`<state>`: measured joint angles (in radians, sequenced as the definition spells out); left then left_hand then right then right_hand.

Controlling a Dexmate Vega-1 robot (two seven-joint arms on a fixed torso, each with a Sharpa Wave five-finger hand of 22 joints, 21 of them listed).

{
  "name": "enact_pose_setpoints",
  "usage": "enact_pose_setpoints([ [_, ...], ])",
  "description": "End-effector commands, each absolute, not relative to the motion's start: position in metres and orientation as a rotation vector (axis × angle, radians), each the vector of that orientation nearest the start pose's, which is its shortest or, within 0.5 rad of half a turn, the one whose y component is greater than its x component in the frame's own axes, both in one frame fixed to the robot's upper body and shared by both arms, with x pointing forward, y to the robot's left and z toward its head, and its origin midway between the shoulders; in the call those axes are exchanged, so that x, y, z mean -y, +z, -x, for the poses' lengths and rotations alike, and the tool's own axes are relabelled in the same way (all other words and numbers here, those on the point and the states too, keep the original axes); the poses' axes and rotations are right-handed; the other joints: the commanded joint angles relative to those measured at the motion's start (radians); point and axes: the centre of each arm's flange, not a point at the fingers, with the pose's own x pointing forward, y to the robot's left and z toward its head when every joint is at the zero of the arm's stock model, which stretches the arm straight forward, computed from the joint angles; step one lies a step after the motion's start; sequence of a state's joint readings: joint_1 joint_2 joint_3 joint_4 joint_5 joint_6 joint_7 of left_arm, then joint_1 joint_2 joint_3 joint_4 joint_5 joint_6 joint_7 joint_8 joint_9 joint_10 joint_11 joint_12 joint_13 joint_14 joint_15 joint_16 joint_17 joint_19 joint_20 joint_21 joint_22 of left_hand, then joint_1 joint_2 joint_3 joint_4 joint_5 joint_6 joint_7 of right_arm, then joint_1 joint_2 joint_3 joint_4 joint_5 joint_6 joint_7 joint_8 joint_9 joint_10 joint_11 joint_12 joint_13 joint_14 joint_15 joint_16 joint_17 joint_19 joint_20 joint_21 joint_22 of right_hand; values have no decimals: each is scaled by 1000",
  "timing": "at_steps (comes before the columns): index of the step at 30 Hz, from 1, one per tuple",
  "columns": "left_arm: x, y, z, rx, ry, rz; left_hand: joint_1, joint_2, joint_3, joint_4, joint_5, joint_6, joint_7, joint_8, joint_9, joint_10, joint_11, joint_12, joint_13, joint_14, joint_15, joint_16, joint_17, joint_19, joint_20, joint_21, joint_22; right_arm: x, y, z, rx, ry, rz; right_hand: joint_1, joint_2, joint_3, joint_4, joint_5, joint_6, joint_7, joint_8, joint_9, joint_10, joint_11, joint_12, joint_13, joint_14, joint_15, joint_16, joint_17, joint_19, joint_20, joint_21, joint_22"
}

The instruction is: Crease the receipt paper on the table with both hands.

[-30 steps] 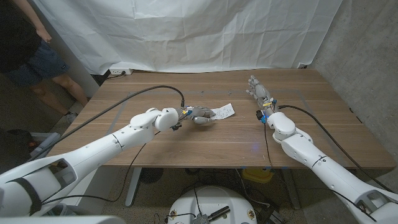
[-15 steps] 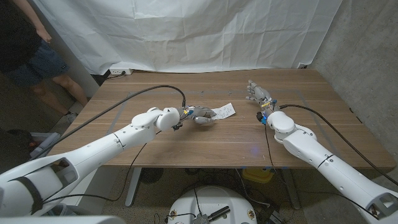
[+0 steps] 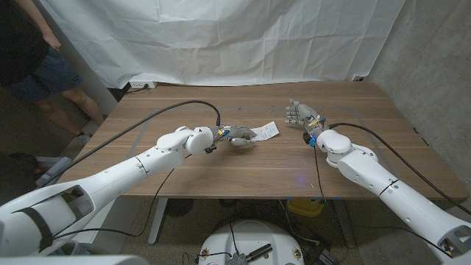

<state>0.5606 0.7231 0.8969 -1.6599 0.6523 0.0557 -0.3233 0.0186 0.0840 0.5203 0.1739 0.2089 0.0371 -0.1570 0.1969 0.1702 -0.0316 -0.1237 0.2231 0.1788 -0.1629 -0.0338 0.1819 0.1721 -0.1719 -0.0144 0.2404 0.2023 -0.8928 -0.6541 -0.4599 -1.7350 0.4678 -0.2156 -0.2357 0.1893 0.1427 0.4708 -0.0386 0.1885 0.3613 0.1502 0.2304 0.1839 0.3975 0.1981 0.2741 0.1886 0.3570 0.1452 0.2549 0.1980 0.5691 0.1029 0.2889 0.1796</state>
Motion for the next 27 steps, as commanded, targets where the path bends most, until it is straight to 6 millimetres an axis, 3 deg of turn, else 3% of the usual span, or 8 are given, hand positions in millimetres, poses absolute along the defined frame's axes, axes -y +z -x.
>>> enact_pose_setpoints([
  [1, -123, -33, -623, 538, -445, -1737, -1, 59, -4, 1, 1, -9, 1, -5, 5, -4, -5, -5, 2, -42, -70, 0, 1, -30, -5, 5, 3, 225, -19, -618, 322, 199, 324, -9, 4, -6, 16, -5, 15, 39, -2, 5, 4, 10, -6, 5, -9, 9, -9, 8, -4, 14, -6, 2],
  [6, -124, -33, -624, 541, -444, -1738, -2, 59, -4, 1, 1, -10, 1, -6, 5, -6, -5, -7, 2, -43, -70, 0, 1, -30, -6, 5, 3, 223, -17, -619, 293, 197, 368, -44, -18, -30, 37, -6, 18, 41, -11, 6, 3, 15, -14, 6, -34, 8, -24, 11, -28, 18, -21, 2],
  [27, -127, -32, -631, 546, -454, -1734, -2, 60, -4, 1, 2, -18, 2, -11, 6, -5, -7, -10, 2, -44, -72, -2, 1, -31, -10, 5, 2, 214, -15, -630, 207, 298, 417, -98, -44, -63, 70, 0, 11, 45, -25, 6, -2, 19, -28, 7, -45, 8, -36, 13, -33, 21, -35, 0],
])
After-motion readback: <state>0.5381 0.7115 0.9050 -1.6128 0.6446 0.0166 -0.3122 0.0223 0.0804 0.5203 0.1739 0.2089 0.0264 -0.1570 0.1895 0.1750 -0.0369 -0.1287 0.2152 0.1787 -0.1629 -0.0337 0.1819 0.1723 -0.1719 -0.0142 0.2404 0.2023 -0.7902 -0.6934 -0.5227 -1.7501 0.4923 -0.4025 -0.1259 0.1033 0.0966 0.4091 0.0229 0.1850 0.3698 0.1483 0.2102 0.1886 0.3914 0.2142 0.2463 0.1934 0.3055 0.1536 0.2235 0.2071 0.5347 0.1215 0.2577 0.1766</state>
